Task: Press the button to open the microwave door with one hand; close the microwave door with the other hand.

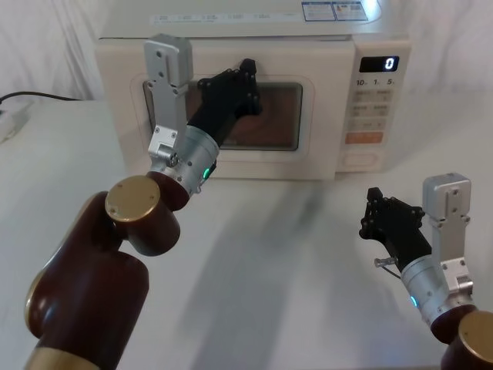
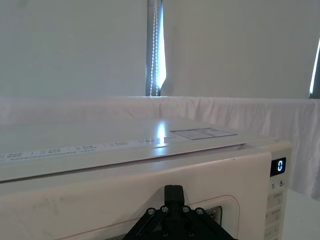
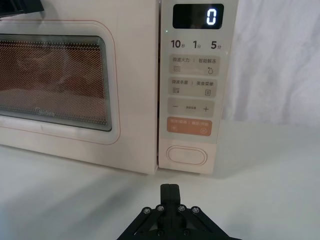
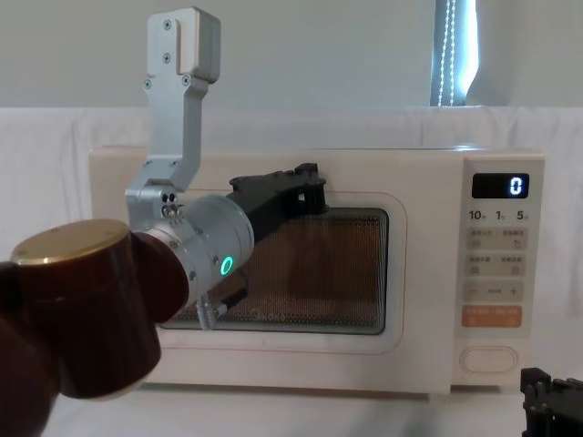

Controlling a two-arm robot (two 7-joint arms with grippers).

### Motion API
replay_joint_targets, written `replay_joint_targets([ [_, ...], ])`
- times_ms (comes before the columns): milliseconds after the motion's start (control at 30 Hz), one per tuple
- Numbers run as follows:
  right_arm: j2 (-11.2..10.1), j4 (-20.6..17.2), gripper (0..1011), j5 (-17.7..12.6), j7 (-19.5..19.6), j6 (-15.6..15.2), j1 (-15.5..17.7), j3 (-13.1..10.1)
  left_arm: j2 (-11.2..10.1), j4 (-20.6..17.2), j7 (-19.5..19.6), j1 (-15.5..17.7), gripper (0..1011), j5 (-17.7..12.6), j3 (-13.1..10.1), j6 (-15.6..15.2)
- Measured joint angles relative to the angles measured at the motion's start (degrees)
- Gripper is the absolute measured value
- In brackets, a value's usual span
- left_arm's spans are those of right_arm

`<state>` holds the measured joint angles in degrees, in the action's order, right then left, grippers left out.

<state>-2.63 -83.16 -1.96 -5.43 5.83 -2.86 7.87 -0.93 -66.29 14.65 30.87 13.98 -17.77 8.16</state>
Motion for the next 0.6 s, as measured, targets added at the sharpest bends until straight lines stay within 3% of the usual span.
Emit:
replay_joint_targets([
  [600,0.0,0.0,0,0.0,0.0,0.0,0.0,0.0,0.6,3.7,1.0,2.5,0,-0.8,0.0,0.8],
])
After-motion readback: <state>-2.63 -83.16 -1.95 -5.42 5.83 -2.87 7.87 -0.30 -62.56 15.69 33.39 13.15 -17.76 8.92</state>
